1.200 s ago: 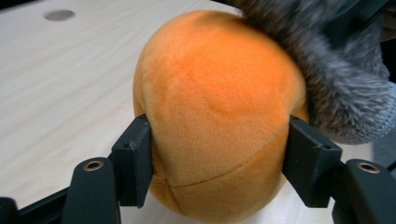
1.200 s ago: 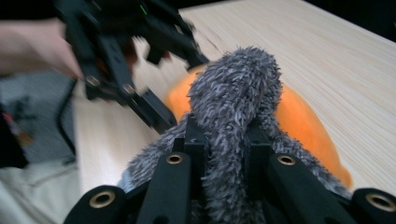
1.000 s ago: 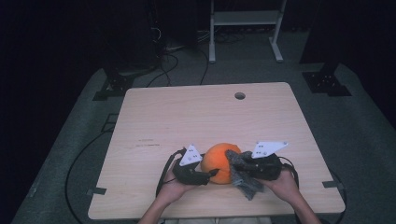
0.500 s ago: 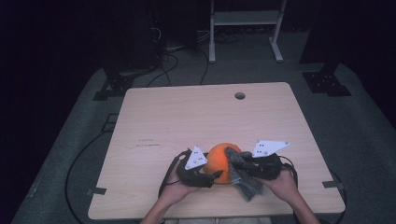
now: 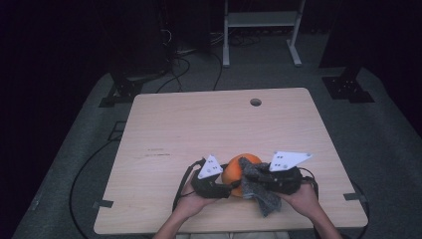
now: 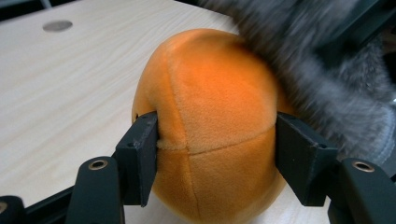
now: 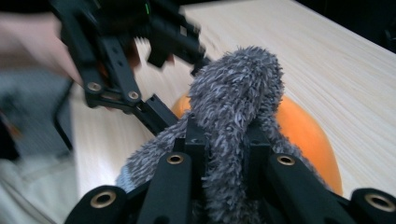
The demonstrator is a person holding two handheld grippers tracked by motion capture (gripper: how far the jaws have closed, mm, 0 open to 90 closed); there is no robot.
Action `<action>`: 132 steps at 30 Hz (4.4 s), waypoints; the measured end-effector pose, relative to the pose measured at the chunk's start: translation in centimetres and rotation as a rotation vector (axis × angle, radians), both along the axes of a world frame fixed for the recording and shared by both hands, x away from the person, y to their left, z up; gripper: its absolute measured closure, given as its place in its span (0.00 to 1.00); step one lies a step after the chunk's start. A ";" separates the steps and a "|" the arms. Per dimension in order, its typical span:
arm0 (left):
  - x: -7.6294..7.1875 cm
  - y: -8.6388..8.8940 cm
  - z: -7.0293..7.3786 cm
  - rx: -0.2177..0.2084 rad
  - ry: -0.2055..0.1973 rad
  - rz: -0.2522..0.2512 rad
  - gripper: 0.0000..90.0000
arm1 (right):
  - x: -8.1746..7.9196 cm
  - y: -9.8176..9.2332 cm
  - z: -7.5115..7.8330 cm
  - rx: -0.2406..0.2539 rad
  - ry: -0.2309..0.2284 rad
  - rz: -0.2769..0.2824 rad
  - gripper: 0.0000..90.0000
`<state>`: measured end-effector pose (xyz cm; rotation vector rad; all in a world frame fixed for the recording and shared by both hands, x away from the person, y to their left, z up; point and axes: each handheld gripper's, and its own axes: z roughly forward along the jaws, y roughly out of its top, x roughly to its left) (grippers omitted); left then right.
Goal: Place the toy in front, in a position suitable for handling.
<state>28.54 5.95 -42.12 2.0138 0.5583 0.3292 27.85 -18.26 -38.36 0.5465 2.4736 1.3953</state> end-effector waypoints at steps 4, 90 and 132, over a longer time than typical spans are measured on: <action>0.4 0.6 -0.2 -0.018 0.032 -0.006 0.40 | 0.2 -0.4 -0.9 -0.049 0.009 -0.015 0.85; -1.0 -0.8 0.1 -0.048 0.023 -0.119 0.22 | 0.6 -1.8 1.1 -0.073 0.085 0.023 0.85; 0.0 0.4 0.5 -0.022 0.002 -0.112 0.24 | 0.0 -0.2 -0.1 -0.037 0.034 0.018 0.84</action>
